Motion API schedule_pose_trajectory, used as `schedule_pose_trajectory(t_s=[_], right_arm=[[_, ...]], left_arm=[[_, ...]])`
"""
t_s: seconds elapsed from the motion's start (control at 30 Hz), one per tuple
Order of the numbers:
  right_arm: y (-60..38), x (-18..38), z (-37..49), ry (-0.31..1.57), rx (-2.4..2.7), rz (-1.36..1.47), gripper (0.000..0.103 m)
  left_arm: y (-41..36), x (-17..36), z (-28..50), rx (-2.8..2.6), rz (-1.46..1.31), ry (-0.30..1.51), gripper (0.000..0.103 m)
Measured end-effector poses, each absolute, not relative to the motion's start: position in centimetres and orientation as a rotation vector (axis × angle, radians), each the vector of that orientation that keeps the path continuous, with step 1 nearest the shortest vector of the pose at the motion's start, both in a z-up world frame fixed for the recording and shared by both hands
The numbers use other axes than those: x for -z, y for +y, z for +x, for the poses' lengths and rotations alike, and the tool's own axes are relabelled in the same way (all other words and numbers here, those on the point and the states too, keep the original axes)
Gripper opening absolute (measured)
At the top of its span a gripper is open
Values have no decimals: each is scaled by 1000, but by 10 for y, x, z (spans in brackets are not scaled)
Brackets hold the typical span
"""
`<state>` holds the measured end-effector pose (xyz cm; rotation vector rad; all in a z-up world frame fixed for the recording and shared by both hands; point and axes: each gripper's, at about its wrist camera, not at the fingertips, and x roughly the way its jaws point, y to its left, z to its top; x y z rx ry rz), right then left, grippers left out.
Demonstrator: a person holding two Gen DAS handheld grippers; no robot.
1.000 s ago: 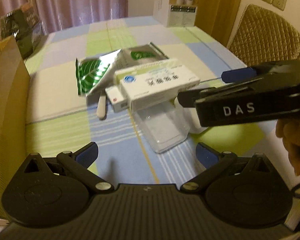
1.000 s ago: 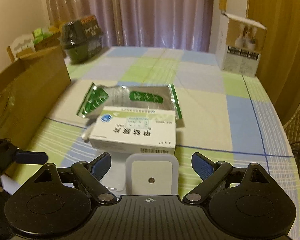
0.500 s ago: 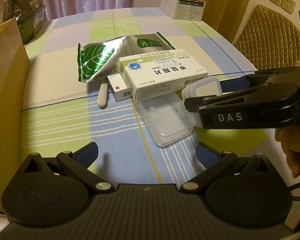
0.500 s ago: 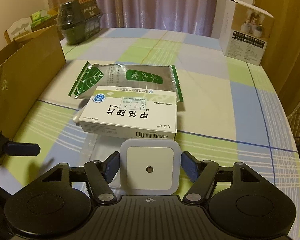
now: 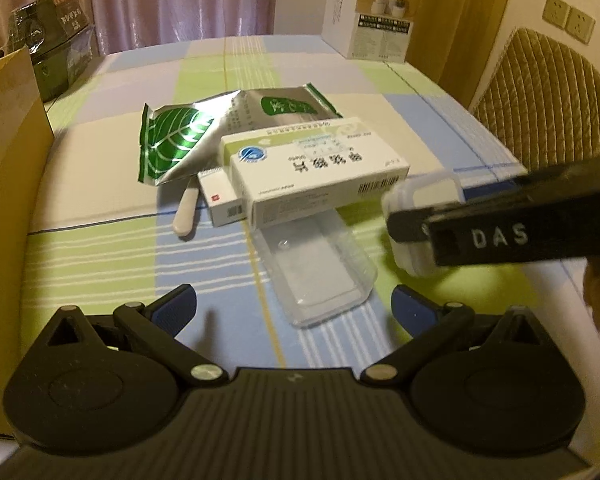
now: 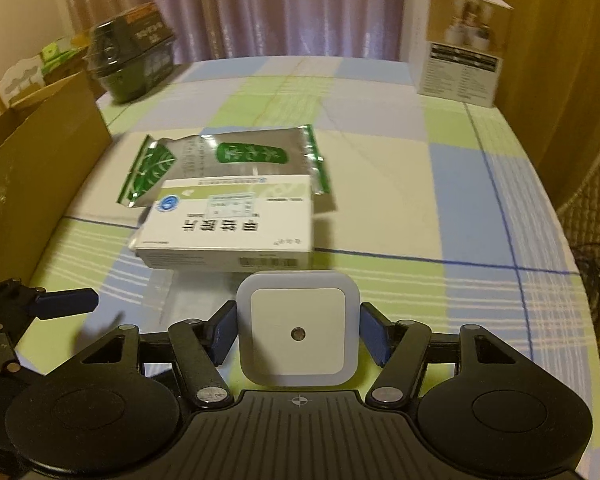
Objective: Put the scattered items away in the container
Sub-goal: 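Grasp the white square night light with the right tool while the left tool grasps the clear plastic box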
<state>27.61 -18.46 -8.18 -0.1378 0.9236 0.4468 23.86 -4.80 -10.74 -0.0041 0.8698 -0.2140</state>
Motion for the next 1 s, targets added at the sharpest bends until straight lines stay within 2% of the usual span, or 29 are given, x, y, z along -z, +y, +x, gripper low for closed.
schedule_pose_trajectory(t_s=[0.1,0.2,0.27,0.33,0.7,0.77,1.0], right_arm=[[-190,83,278,932,-424,-132,66],[-194,83,280,935,-412,-125,66],[-195,84,281,940,-409,-121,66],[-196,85,281,948,-412,-117,66],[-188,84,256,967,-476,-148,67],[-184,85,254,966,-479,-161,67],[-181,91,253,969,-487,-194,66]], left_arm=[[-56,112,244,201,-5,857,98],[-63,118,250,200,-5,880,81],[-66,122,252,192,16,890,63],[-67,122,250,186,49,884,55],[-49,99,198,217,94,941,55],[-49,94,193,212,91,935,68],[-52,100,210,209,76,946,72]])
